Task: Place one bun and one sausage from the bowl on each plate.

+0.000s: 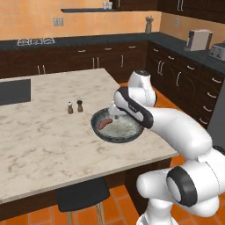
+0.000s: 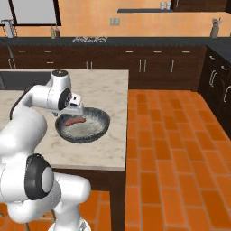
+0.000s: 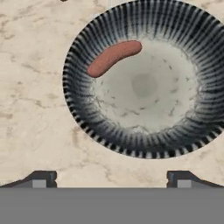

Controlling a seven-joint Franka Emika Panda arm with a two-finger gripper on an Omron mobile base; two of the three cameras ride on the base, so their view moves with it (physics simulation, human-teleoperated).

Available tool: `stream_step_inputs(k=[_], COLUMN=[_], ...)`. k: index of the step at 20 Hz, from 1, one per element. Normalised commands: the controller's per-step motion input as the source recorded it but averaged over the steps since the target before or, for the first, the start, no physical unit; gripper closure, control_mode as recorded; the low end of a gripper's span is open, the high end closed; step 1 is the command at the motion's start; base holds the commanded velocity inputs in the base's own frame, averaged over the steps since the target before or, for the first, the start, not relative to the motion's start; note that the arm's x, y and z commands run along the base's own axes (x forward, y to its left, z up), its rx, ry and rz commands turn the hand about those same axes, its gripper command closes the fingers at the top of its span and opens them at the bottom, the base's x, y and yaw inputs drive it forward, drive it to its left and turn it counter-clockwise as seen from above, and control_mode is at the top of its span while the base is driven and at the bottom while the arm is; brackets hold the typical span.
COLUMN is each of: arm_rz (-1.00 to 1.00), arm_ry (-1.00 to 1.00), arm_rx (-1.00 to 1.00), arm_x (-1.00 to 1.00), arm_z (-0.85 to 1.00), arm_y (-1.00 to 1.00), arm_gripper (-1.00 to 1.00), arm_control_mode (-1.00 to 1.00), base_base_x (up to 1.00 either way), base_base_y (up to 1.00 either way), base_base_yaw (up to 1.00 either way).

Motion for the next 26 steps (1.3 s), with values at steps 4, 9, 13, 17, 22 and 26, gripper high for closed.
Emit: stream_step_inputs(k=[4, 9, 13, 17, 22, 26], arm_rz=[-0.09, -0.08, -0.05, -0.05, -0.13, -0.20], arm_ry=[0.06, 0.00, -0.03, -0.02, 0.00, -0.02], arm_rx=[0.00, 0.00, 0.00, 0.00, 0.00, -0.01], arm_x=[0.93, 0.53, 0.24, 0.03, 0.30, 0.54], arm_z=[-0.12, -0.65, -0.60, -0.24, -0.19, -0.28], arm_y=[0.29, 0.10, 0.00, 0.11, 0.25, 0.01], arm_gripper=[-1.00, -1.00, -1.00, -1.00, -1.00, -1.00], arm_control_mode=[-1.00, -1.00, -1.00, -1.00, -1.00, -1.00], base_base_x=[0.00, 0.00, 0.00, 0.00, 0.00, 0.00], base_base_y=[0.00, 0.00, 0.00, 0.00, 0.00, 0.00], base_base_yaw=[0.00, 0.00, 0.00, 0.00, 0.00, 0.00])
